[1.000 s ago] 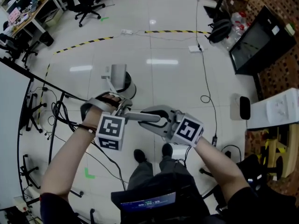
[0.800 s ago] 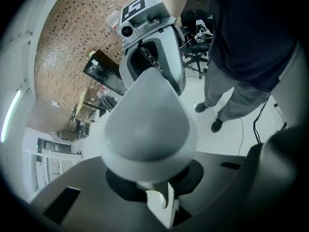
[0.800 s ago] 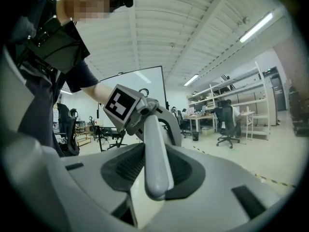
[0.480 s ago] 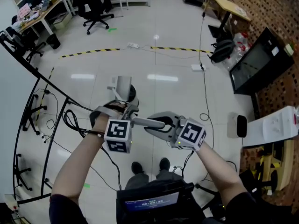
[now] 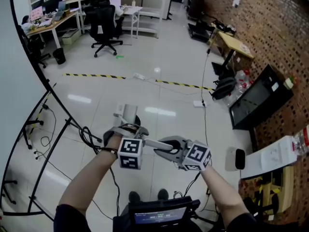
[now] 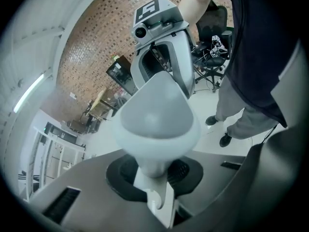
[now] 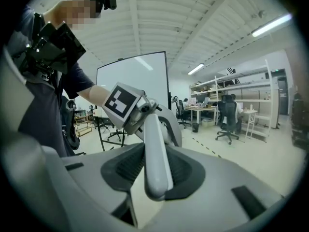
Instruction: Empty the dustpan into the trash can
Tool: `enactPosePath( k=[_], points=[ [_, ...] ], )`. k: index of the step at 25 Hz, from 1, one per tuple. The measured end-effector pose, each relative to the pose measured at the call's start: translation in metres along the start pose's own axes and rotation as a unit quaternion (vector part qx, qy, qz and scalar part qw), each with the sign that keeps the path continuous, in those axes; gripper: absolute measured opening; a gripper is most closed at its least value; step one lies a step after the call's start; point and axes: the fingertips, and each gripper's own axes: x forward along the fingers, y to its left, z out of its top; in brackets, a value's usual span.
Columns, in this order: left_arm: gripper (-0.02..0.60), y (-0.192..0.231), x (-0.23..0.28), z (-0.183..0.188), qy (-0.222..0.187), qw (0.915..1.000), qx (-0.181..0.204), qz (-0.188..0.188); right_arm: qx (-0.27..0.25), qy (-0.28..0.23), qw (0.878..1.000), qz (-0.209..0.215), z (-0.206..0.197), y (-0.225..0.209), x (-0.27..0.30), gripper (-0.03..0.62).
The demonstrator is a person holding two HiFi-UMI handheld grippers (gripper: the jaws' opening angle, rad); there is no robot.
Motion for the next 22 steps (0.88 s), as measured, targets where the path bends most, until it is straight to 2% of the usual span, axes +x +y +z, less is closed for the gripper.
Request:
enactPosePath(
  k=[7,14,18,22],
  points=[
    [0.066,0.006,-0.003,-0.024,0.003,1.0000,0.006,0.005,-0.004,0.009,1.000,-0.005,0.015,-0.004,0.017,0.130],
    [0.066,0.032,-0.003,-0.029,-0.010,0.9997,-0.012,0.020,0.003,-0.003,1.000,-0.009,0.032,-0.023,0.021,0.132],
    [0.066,0.038,-0.012,-0.043,-0.004,0.9995,-0.030,0.010,-0.007,-0.015,1.000,0.005,0.043,-0.031,0.033,0.132],
    [0.066,0.059,-0.016,-0.033,-0.012,0.9986,-0.051,0.009,-0.017,-0.027,0.999,0.027,0.054,-0.048,0.026,0.133]
  ],
)
